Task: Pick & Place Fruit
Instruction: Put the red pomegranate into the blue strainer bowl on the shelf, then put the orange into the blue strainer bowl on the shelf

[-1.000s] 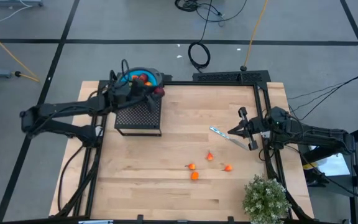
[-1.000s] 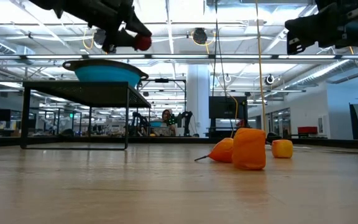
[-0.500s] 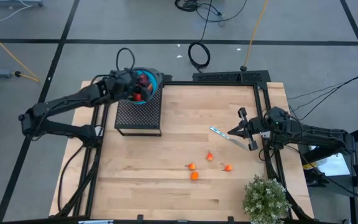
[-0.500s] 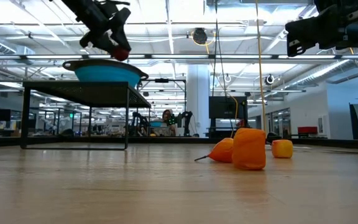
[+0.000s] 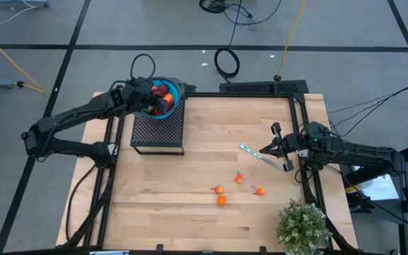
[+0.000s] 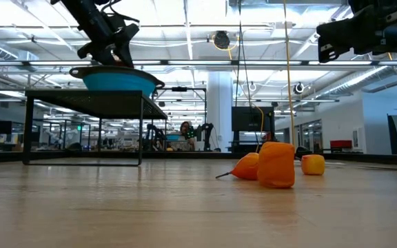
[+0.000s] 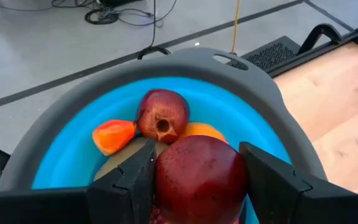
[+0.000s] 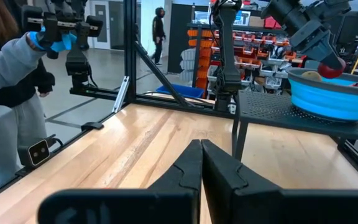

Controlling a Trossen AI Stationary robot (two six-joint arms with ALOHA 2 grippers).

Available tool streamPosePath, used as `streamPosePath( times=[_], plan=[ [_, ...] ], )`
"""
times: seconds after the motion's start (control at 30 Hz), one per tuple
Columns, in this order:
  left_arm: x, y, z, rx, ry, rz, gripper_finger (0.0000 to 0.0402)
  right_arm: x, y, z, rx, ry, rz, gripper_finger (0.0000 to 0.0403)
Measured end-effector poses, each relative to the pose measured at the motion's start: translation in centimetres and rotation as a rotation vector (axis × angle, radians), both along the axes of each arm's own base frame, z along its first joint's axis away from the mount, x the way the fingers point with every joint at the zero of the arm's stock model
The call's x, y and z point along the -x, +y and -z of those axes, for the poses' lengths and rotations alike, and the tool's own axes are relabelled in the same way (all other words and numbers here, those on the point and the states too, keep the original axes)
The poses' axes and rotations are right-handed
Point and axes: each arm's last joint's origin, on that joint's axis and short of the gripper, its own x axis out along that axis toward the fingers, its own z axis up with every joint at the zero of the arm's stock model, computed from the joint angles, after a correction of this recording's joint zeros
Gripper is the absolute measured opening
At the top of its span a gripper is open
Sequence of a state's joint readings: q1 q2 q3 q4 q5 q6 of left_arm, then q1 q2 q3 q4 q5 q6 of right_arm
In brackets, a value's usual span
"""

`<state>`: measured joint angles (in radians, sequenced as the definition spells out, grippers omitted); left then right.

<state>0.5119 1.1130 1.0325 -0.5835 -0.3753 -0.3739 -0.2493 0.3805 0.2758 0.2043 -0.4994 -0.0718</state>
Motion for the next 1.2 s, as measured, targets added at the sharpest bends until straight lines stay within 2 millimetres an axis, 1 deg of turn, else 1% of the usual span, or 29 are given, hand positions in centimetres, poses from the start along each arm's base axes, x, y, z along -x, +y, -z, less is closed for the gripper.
streamPosePath(
  times=[0.5,0.57,0.63,0.93,1.07,1.2],
  plan=[
    [0.15,-0.08,0.22,0.000,0.046,0.019,0.0203,0.00,0.01,-0.02,0.000,-0.001,-0.002,0.0000],
    [0.15,-0.08,0.22,0.001,0.046,0.018,0.0207,0.00,0.01,-0.04,0.001,-0.003,-0.002,0.0000],
    [0.15,-0.08,0.22,0.000,0.046,0.019,0.0219,0.00,0.01,-0.07,0.001,-0.006,-0.002,0.0000],
    [0.15,-0.07,0.22,-0.003,0.049,0.021,0.0296,0.01,0.01,-0.09,0.001,-0.006,-0.003,0.0000],
    [0.15,-0.07,0.21,-0.004,0.050,0.022,0.0315,0.01,0.01,-0.09,0.001,-0.006,-0.003,0.0000],
    [0.15,-0.08,0.20,-0.006,0.053,0.025,0.0325,0.00,0.01,-0.08,0.001,-0.006,-0.003,0.0000]
  ],
)
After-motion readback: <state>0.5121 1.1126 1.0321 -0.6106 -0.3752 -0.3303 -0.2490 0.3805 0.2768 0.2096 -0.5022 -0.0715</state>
